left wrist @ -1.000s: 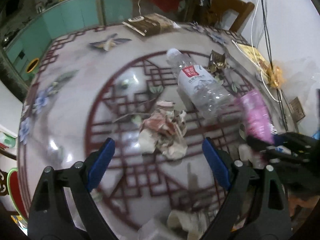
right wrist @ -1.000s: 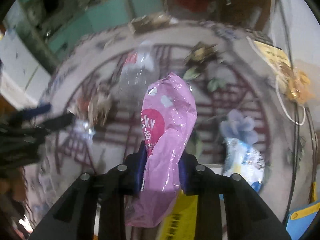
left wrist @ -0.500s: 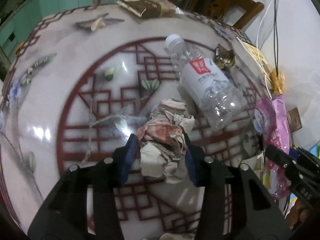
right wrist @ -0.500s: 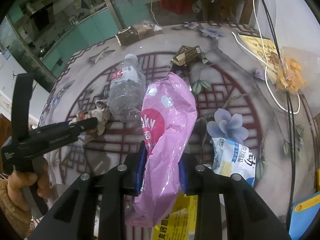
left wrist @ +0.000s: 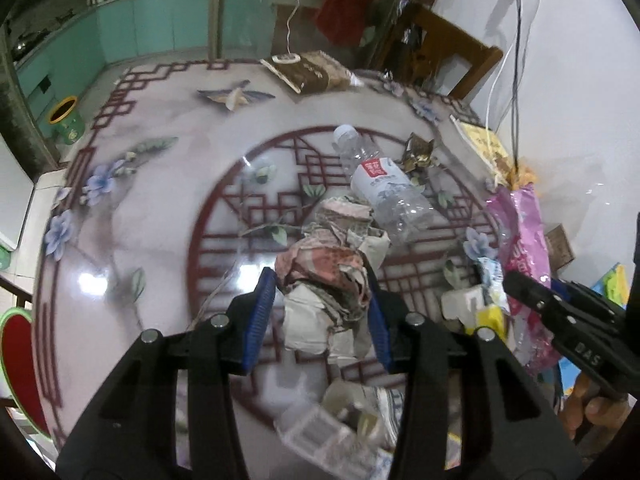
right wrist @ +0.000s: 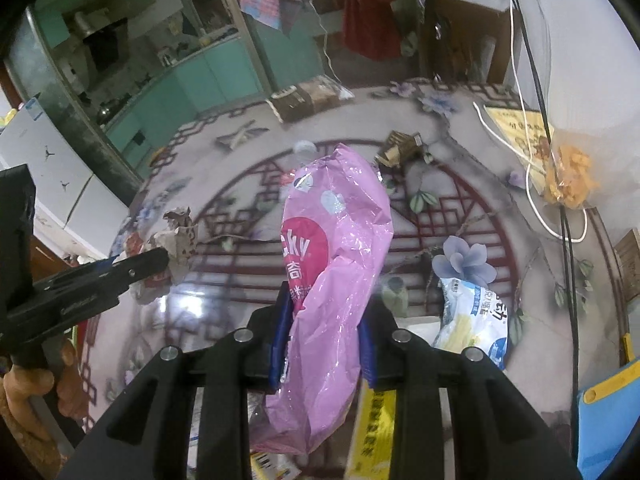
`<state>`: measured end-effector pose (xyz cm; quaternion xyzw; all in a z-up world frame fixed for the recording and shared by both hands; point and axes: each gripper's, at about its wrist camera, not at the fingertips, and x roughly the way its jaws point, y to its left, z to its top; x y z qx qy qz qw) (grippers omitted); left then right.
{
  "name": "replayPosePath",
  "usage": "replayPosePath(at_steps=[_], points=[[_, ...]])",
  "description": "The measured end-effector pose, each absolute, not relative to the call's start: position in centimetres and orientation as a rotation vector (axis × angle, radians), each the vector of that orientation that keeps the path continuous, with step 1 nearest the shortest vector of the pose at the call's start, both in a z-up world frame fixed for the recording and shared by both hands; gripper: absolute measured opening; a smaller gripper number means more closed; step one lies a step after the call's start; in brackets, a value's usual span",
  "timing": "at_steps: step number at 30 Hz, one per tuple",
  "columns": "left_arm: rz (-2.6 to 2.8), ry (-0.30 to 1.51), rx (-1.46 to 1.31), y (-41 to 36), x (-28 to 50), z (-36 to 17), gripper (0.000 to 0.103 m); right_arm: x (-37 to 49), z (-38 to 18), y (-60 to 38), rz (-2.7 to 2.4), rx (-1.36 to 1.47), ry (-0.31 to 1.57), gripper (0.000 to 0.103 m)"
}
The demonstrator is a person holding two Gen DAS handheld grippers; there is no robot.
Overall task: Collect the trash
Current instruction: 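Grasp the pink plastic bag with the right tool while the left tool grasps crumpled paper, then carry both items to the red bucket and open both tools to drop them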
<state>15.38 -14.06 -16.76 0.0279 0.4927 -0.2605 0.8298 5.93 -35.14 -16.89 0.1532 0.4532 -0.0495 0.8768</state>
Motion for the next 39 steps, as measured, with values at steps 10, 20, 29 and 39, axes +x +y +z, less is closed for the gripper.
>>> replayPosePath(at_steps=[10,20,29,39], points=[[-0.523,0.948,0.052,-9.8,10.1,-12.5,0.042,3.2,-13.2,-31.3,-0.069,0.276,0.885,0.029],[-0.441,0.879,0.016,-4.5,6.7,-10.3,0.042,1.8,-10.5,-26.7,-0.009,0.230,0.833,0.029],[-0.381,0.861,-0.027,0.6,5.9,-9.9,0.042,2.1,-9.5,-22.4,0.045,0.188,0.820,0.029],[-0.338,0.854,-0.071,6.8,6.0,-9.8,0.042,2.8,-8.5,-16.6,0.087,0.145,0.810,0.029]])
